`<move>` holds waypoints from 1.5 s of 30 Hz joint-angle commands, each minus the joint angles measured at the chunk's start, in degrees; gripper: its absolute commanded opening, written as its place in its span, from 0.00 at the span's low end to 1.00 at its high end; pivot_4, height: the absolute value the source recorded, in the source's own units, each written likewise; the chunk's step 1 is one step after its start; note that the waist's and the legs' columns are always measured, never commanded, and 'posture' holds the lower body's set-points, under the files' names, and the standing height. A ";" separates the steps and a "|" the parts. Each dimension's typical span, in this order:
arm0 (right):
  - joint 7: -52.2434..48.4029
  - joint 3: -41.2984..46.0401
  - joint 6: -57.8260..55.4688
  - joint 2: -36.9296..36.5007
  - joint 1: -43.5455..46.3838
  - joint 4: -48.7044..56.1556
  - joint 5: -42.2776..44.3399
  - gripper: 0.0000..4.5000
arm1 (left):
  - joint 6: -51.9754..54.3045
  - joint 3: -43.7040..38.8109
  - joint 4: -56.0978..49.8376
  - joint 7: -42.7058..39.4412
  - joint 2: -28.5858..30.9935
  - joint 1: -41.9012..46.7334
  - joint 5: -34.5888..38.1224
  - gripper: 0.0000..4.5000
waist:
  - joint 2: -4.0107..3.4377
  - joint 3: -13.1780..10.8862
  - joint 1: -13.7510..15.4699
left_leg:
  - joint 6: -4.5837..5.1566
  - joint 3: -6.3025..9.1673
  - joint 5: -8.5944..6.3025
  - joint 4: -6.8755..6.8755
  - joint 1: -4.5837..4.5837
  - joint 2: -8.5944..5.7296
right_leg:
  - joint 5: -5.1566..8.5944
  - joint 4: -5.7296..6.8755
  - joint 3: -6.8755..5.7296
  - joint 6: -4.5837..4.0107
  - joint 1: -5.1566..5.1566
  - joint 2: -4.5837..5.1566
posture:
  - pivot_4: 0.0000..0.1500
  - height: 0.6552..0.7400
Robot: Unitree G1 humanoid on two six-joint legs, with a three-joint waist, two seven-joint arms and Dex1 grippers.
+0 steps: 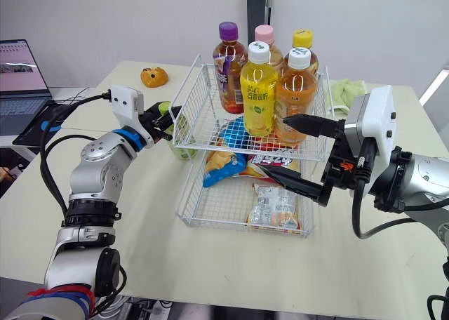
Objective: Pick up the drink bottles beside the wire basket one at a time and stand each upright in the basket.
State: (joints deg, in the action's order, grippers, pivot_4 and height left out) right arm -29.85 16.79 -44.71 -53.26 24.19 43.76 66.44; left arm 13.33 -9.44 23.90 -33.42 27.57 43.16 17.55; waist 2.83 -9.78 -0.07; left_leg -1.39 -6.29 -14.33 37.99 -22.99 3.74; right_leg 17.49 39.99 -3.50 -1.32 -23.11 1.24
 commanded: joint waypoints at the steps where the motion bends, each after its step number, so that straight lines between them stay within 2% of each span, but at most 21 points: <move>1: 0.08 0.90 1.42 -0.45 0.76 0.64 0.07 1.00 | 0.76 -2.12 -0.60 -2.41 3.32 2.64 1.20 0.30 | 0.00 0.00 -0.11 | 0.00 0.00 0.00 0.00 0.00 0.00 | 0.00 0.00 0.00 0.00 0.00 0.00 | 1.00 1.00; 6: -0.30 -0.15 2.20 0.18 1.05 -0.17 -1.22 1.00 | 6.49 -4.42 1.81 -11.63 12.90 12.58 5.34 0.30 | 0.10 -0.10 -0.41 | -0.03 0.02 0.01 -0.01 -0.07 0.07 | 0.00 0.01 -0.03 0.00 -0.12 -0.08 | 1.00 1.00; 12: -0.62 -1.62 3.53 1.62 1.58 -1.48 -3.50 1.00 | 14.15 -1.91 6.12 -23.68 20.58 25.96 7.03 0.30 | 0.15 -0.13 0.04 | -0.02 0.02 0.01 0.02 -0.26 -0.05 | 0.02 -0.13 -0.10 0.04 -0.17 0.03 | 1.00 1.00; 15: -1.04 -2.32 4.08 2.28 2.04 -2.06 -4.71 1.00 | 16.82 -0.41 8.83 -26.17 20.71 33.70 6.24 0.30 | 0.15 -0.13 0.36 | -0.01 0.06 0.00 0.07 -0.28 -0.06 | 0.04 -0.12 -0.15 0.06 -0.16 0.04 | 1.00 1.00; 18: -1.28 -2.89 4.59 3.07 2.11 -2.16 -5.42 1.00 | 18.59 0.53 11.86 -27.36 18.19 42.26 6.46 0.30 | 0.16 -0.14 0.48 | 0.00 0.13 0.00 0.14 -0.30 -0.05 | 0.04 -0.05 -0.22 0.06 -0.16 0.02 | 1.00 1.00; 21: -1.08 -2.64 4.85 3.49 1.59 -1.48 -5.65 1.00 | 21.04 0.21 12.41 -28.52 15.25 46.59 7.96 0.30 | 0.16 -0.14 0.36 | 0.01 0.17 0.00 0.18 -0.39 -0.06 | 0.04 -0.07 -0.24 0.06 -0.19 0.02 | 1.00 1.00; 33: 1.89 -0.06 4.44 2.67 -0.27 0.92 -4.46 1.00 | 27.04 1.29 5.27 -31.24 6.98 43.29 11.20 0.30 | 0.03 -0.21 -0.16 | -0.03 0.11 0.03 0.14 -0.37 -0.04 | 0.05 0.04 -0.13 0.06 -0.29 0.01 | 1.00 1.00; 40: 3.58 1.30 4.22 1.74 -1.22 1.91 -3.53 1.00 | 30.35 1.59 -0.26 -30.37 5.24 39.14 12.58 0.30 | 0.03 -0.21 -0.05 | -0.03 0.11 0.03 0.16 -0.40 -0.04 | 0.05 0.02 -0.12 0.06 -0.29 0.02 | 1.00 1.00; 45: 4.56 2.64 4.33 1.03 -1.91 2.48 -3.37 1.00 | 29.00 3.07 -2.76 -30.19 3.55 35.72 11.63 0.30 | 0.03 -0.20 -0.04 | -0.03 0.11 0.03 0.15 -0.37 -0.04 | 0.05 0.03 -0.11 0.06 -0.28 0.02 | 1.00 1.00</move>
State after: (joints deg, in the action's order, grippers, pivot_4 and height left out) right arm -25.86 17.12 -40.99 -51.47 22.18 44.81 62.13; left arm 44.21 -6.21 23.97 -63.77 31.11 77.99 28.49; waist 2.86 -9.99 -0.11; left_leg -1.42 -6.18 -14.30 38.15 -23.36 3.70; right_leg 17.54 40.03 -3.61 -1.26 -23.40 1.26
